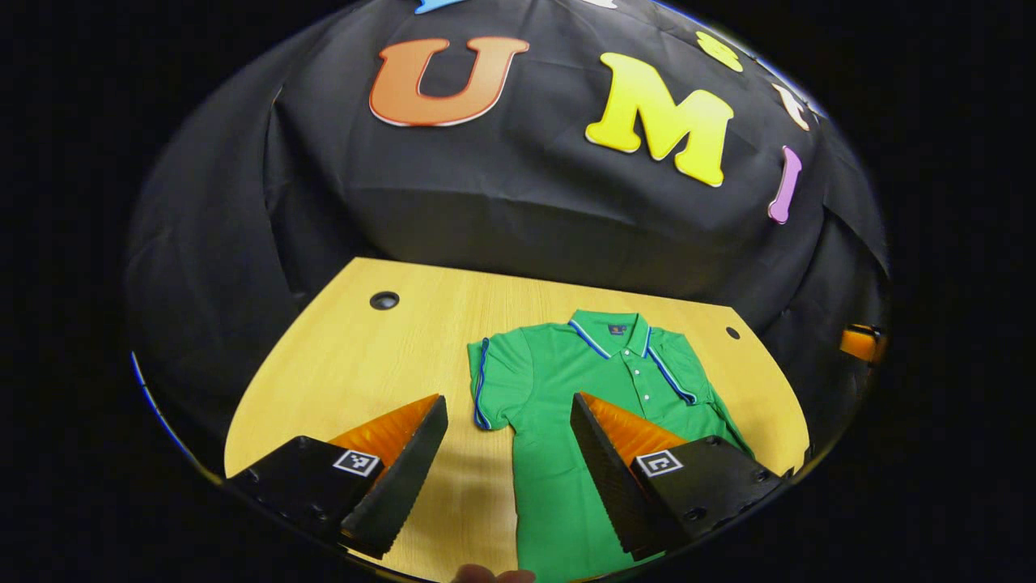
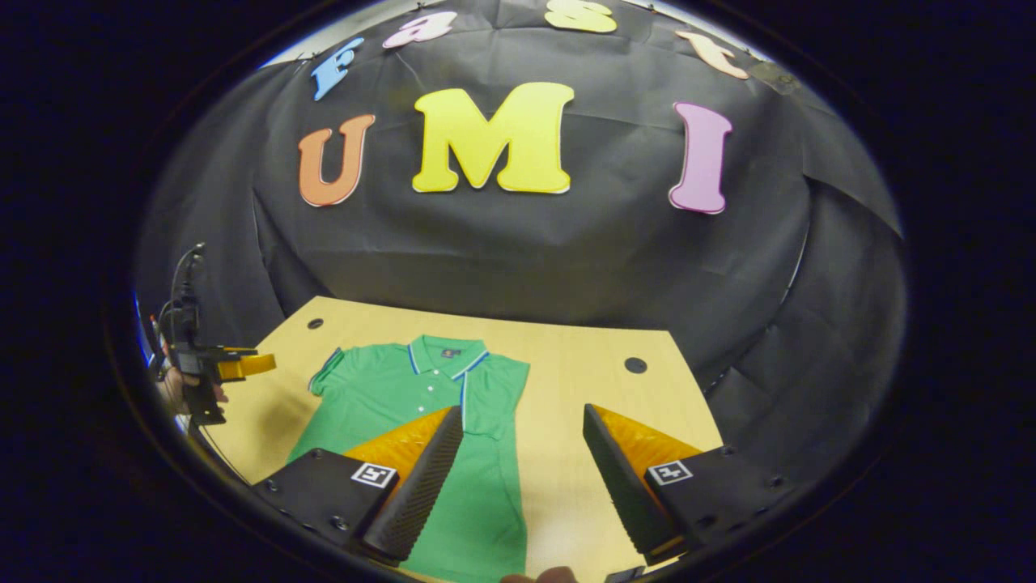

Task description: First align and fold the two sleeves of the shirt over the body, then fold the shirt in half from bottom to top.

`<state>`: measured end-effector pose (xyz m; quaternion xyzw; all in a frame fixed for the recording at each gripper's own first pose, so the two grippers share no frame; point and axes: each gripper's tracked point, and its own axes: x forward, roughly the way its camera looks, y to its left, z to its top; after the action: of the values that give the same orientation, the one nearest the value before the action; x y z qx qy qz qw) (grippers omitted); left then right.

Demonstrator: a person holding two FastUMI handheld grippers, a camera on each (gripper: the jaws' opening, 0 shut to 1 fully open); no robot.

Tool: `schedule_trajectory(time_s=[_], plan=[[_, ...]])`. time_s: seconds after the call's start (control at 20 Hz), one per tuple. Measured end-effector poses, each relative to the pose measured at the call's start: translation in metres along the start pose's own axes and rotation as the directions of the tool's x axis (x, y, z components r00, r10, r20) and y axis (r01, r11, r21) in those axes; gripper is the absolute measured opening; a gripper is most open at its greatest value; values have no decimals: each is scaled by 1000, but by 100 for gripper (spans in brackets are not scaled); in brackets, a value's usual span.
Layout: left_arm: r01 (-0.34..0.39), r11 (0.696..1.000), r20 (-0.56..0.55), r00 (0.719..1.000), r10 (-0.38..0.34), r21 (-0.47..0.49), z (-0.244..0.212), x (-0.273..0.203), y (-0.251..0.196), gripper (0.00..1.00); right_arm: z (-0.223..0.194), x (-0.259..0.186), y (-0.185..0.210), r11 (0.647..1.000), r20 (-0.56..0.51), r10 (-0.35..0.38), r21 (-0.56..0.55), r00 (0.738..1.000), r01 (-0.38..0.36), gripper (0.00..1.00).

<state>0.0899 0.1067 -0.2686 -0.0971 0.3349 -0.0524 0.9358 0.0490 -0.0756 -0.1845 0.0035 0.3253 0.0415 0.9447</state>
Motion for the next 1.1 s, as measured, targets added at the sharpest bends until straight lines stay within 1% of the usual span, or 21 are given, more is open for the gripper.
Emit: schedule_trajectory(time_s=[0.05, 0.1, 0.15, 0.3, 0.35, 0.4, 0.45, 0.5, 0.55, 0.6, 0.65, 0.7, 0.85, 0.95, 1.0, 1.05, 1.1], plan=[[5, 1000, -33, 999, -6, -13, -5, 18, 4, 100, -4, -9, -9, 1000, -2, -18, 5, 1000, 18, 96], [12, 1000, -55, 998, -13, -21, -7, 30, 7, 99, -9, -14, -17, 999, -5, -36, 4, 999, 36, 94], [19, 999, -75, 997, -22, -35, -9, 41, 9, 99, -14, -18, -23, 999, -10, -52, 4, 999, 52, 93], [21, 999, -127, 992, -26, -39, -18, 74, 20, 99, -33, -28, -36, 996, -48, -90, 8, 995, 91, 94], [22, 999, -142, 990, -28, -40, -21, 83, 23, 99, -37, -31, -37, 995, -59, -95, 19, 994, 97, 94], [25, 999, -160, 987, -30, -38, -24, 92, 25, 99, -41, -34, -39, 994, -66, -102, 27, 993, 104, 96], [38, 999, -173, 984, -44, -39, -26, 99, 25, 99, -44, -35, -41, 993, -70, -109, 32, 992, 111, 94], [49, 998, -184, 981, -56, -42, -30, 107, 24, 99, -48, -35, -41, 992, -75, -115, 37, 991, 118, 94], [46, 998, -195, 979, -54, -46, -33, 115, 27, 99, -51, -35, -40, 992, -82, -117, 43, 990, 121, 94], [38, 998, -208, 977, -48, -51, -38, 122, 32, 99, -54, -34, -39, 991, -91, -117, 48, 989, 121, 96], [35, 998, -217, 975, -46, -56, -41, 127, 35, 99, -56, -34, -38, 991, -97, -116, 50, 989, 121, 94], [32, 998, -225, 973, -44, -60, -43, 131, 36, 99, -57, -34, -37, 992, -100, -115, 49, 988, 120, 96], [32, 999, -227, 973, -41, -42, -41, 142, 37, 99, -60, -31, -35, 992, -103, -117, 45, 988, 122, 96], [35, 999, -233, 972, -37, -16, -42, 145, 36, 93, -64, -30, -35, 990, -113, -121, 58, 986, 128, 96], [28, 1000, -242, 970, -28, -3, -44, 148, 37, 79, -67, -30, -36, 989, -119, -125, 68, 985, 134, 96], [24, 1000, -242, 970, -20, 14, -42, 148, 37, 74, -69, -29, -38, 987, -123, -130, 77, 984, 140, 96], [25, 999, -245, 969, -19, 21, -43, 151, 36, 67, -72, -28, -40, 985, -127, -140, 81, 982, 151, 96]])
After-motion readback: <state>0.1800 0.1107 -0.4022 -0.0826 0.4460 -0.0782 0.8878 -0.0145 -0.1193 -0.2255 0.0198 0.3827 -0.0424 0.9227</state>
